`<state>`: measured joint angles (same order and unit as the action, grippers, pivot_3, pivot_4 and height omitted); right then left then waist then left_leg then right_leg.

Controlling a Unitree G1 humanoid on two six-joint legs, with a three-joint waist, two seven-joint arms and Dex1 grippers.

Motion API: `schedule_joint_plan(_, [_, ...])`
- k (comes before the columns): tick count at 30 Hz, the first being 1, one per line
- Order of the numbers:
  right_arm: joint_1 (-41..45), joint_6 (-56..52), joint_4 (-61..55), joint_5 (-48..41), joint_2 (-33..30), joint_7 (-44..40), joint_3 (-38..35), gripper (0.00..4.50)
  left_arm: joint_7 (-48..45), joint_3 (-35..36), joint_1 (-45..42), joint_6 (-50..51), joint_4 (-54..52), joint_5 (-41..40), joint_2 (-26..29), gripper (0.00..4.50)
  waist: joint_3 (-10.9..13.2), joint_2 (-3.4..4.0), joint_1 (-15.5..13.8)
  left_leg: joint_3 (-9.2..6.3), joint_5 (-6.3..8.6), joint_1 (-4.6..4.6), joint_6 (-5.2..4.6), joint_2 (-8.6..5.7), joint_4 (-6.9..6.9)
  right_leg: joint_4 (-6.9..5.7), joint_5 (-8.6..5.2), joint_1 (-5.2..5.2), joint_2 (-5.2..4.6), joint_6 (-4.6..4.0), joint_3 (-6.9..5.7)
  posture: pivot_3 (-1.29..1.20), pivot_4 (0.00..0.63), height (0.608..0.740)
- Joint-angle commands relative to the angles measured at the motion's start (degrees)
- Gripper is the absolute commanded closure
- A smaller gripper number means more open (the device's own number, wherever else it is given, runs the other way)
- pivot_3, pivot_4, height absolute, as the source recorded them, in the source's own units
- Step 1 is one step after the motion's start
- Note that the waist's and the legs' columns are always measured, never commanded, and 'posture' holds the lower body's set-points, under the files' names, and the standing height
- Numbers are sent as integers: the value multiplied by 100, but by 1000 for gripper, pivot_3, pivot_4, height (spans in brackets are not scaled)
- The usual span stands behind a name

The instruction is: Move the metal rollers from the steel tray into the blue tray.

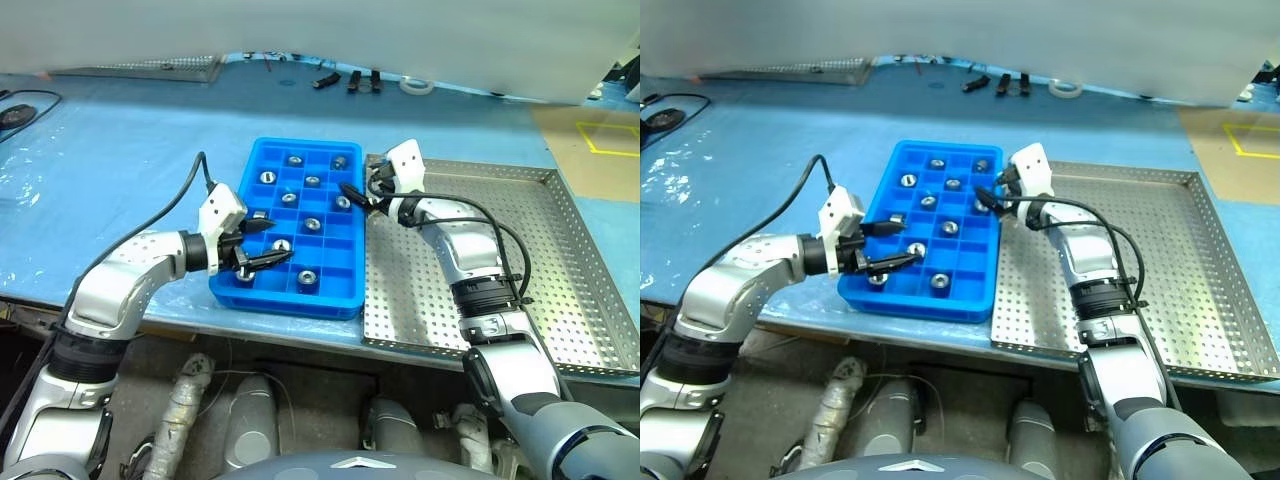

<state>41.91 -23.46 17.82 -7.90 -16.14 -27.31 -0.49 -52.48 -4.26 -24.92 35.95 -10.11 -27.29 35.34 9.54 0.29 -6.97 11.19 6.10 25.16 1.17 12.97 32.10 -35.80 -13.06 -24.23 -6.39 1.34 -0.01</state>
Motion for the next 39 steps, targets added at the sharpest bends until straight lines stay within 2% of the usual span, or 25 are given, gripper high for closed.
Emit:
schedule_joint_plan(1, [237,-166,32,65,-45,561,-313,58,-119,-58,-162,-221,81,98,-51,513,0,0,47,0,0,0,0,0,0,0,0,0,1,0,0,15,150,740])
schedule_joint_plan(4, [328,-459,232,76,-41,1023,-502,58,-157,-71,-210,-273,176,149,-93,513,0,0,142,0,-1,0,1,0,-1,0,0,0,1,0,0,15,150,740])
schedule_joint_plan(10, [266,-819,382,73,93,1281,-472,58,-131,-68,-154,-293,147,184,-128,513,0,0,164,0,-1,-1,1,3,-2,0,0,-1,4,0,0,29,150,740])
schedule_joint_plan(21, [203,-408,1328,116,560,1510,-386,58,-48,57,122,-142,-189,136,-21,513,0,0,133,0,-1,0,1,2,-2,0,0,0,1,-1,-3,66,150,740])
schedule_joint_plan(34, [-24,-233,923,1,852,1307,-250,58,-98,-24,-6,-187,-63,207,-18,513,0,0,179,0,-3,-6,5,9,-3,-4,0,-2,8,-1,0,36,150,740])
schedule_joint_plan(37, [-52,-259,851,-7,867,1290,-265,684,-116,-55,-54,-220,-1,239,-39,513,0,0,183,1,-3,-6,6,10,-4,-4,0,-2,9,-1,-1,32,150,740])
schedule_joint_plan(39, [-106,-271,746,-2,838,1206,-239,1302,-126,-67,-93,-232,42,254,-58,513,0,0,181,1,-3,-6,6,11,-5,-3,0,-3,10,-1,0,26,150,740])
